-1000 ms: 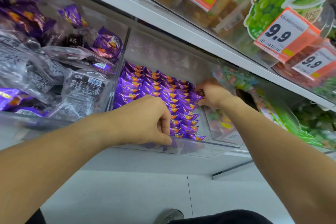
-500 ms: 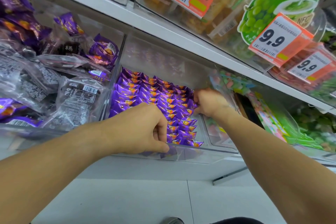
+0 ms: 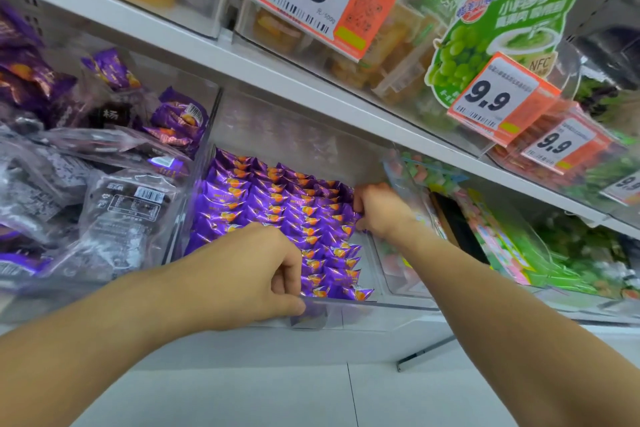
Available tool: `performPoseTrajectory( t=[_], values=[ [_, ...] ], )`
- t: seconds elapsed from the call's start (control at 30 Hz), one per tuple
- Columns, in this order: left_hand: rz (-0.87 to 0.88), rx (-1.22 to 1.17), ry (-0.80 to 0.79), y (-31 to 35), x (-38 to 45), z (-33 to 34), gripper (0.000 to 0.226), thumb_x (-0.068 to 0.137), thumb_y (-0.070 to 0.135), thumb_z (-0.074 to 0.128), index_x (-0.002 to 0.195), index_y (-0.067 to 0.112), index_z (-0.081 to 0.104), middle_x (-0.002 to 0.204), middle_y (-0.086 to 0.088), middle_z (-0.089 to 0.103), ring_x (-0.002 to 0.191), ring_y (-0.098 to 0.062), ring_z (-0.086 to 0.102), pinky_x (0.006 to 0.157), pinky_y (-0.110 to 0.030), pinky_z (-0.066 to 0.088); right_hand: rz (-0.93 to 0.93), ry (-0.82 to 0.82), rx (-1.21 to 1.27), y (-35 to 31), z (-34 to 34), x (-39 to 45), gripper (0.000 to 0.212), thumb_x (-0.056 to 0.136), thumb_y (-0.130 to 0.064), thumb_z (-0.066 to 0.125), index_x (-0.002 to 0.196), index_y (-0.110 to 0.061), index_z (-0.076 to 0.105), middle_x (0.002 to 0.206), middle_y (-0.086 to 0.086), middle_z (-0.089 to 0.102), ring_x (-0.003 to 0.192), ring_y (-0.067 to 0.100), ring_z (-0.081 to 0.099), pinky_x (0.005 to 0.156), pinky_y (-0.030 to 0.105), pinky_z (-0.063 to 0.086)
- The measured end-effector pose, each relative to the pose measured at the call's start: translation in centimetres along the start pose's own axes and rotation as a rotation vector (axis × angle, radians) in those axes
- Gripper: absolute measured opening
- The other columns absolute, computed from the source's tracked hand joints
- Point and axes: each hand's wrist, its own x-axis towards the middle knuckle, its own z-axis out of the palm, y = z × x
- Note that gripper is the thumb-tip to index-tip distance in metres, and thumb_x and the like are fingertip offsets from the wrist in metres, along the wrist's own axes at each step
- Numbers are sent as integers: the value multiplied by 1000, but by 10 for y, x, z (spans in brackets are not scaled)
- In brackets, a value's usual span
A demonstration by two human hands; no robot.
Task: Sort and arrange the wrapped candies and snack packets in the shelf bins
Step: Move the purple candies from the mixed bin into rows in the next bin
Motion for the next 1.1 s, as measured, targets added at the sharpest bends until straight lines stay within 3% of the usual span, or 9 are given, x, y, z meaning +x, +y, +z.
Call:
performPoseTrajectory(
  t=[0.13, 0.23, 0.43, 0.57, 0.73, 0.9, 1.0, 1.1],
  values=[
    [-9, -10, 8, -1, -1, 2, 18, 80, 41, 77, 77, 25, 69, 71, 13, 69, 62, 4, 58, 54, -9, 39, 31, 12, 21, 0, 2, -2, 12, 73, -8, 73, 84, -8, 68, 92, 15, 70, 88, 35, 64, 71, 30, 46],
    [-13, -12, 7, -1, -2, 2, 17, 81, 41, 77, 79, 25, 69, 72, 13, 70, 62, 4, 58, 54, -8, 39, 50, 21, 73, -1, 4, -2, 20, 70, -5, 73, 76, -21, 62, 88, 10, 71, 86, 31, 64, 68, 25, 41],
    [20, 28, 31, -2, -4, 3, 17, 82, 42, 74, 81, 26, 69, 75, 14, 69, 69, 4, 59, 57, -8, 38, 27, 59, 93, -7, -5, -10, 13, 72, -8, 67, 81, -16, 66, 90, 10, 71, 85, 32, 65, 75, 34, 54],
    [69, 35, 87, -2, -10, -3, 18, 86, 42, 68, 80, 25, 67, 73, 14, 66, 72, 1, 59, 62, -12, 45, 61, 178, 239, -17, -24, -35, 18, 74, -7, 72, 74, -24, 64, 76, -3, 70, 75, 19, 68, 72, 35, 57],
    [135, -46, 288, 9, -34, -40, 19, 87, 34, 68, 72, 23, 69, 67, 11, 62, 66, -5, 56, 58, -12, 40, -62, 363, 772, -90, -63, -94, 14, 80, -17, 81, 75, -24, 69, 71, -10, 69, 66, 6, 65, 61, 15, 50],
    [-13, 39, 610, -28, -61, -96, 15, 83, 28, 70, 69, 21, 70, 60, 7, 63, 63, -5, 57, 59, -9, 40, -263, 356, 1001, -180, -84, -116, 14, 81, -15, 80, 76, -24, 69, 69, -12, 68, 63, 5, 62, 60, 10, 43],
    [-185, 134, 745, -71, -66, -123, 5, 82, 27, 73, 78, 25, 71, 68, 10, 65, 67, -4, 59, 65, -7, 42, -385, 374, 952, -223, -92, -101, 11, 81, -17, 79, 82, -20, 69, 71, -13, 66, 65, 1, 59, 64, 8, 41],
    [-274, 201, 713, -103, -59, -132, 19, 83, 28, 74, 100, 23, 70, 93, 6, 68, 80, -9, 59, 79, -21, 46, -432, 383, 650, -251, -97, -56, 26, 81, -24, 77, 104, -18, 67, 95, -5, 65, 89, 11, 61, 80, 23, 47]
  ],
)
